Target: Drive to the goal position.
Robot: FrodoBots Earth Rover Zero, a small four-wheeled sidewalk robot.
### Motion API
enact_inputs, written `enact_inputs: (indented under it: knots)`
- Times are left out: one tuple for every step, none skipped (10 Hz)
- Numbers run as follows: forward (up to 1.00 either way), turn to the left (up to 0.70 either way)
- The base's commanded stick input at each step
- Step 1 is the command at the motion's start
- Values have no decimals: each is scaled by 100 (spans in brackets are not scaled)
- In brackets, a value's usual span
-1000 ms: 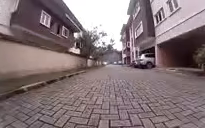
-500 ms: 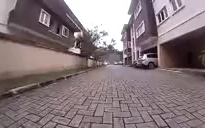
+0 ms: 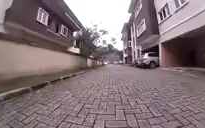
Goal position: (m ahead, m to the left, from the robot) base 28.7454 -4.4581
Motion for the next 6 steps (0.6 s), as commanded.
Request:
enact_inputs:
  knots:
    - [70, -33]
    - [70, -35]
    - [70, -32]
    - [70, -20]
    - [70, 0]
    - [70, 0]
